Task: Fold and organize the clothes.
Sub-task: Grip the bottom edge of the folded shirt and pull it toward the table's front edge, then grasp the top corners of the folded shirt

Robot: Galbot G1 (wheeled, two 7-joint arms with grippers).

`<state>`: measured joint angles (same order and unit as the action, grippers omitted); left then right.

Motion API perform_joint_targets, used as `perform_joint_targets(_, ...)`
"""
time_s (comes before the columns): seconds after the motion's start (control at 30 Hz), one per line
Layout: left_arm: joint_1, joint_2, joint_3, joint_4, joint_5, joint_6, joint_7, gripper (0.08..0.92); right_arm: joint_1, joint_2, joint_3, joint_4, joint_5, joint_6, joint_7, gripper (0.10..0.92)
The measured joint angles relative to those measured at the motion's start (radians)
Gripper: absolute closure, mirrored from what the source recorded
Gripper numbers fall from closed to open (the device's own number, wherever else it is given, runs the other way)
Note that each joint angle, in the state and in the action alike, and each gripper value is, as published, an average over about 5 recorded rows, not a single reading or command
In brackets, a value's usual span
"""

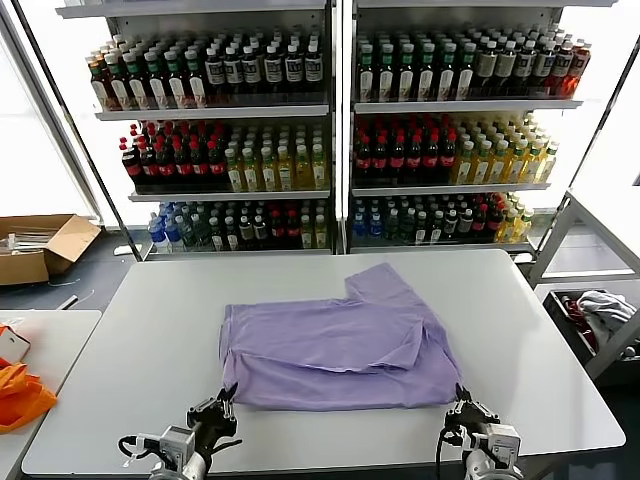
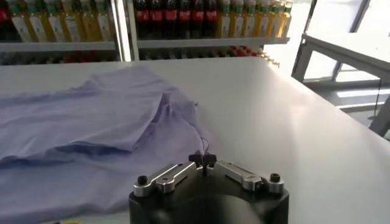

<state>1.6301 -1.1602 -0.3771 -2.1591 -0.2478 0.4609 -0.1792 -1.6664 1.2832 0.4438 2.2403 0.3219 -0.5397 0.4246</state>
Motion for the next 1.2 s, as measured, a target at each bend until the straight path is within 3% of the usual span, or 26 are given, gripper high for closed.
perform_joint_targets(0.47,0.139,-0.022,-0.024,-0.041,0.074,-0.042,-0.01,0.886,-0.088,-0.01,0.021,0.052,-0.035,0.007,-0.013,0.888)
perform_joint_targets(0.8,0.145,-0.025,-0.028,-0.077,0.043,-0.077,0.021,0.628,-0.104,-0.003,0.063,0.102,-0.013,0.008,-0.033,0.608)
perform_joint_targets(1.2,0.064,0.001,-0.1,-0.148,-0.079,-0.125,0.066,0.282,0.001,-0.016,0.211,0.144,0.165,0.034,-0.067,0.266)
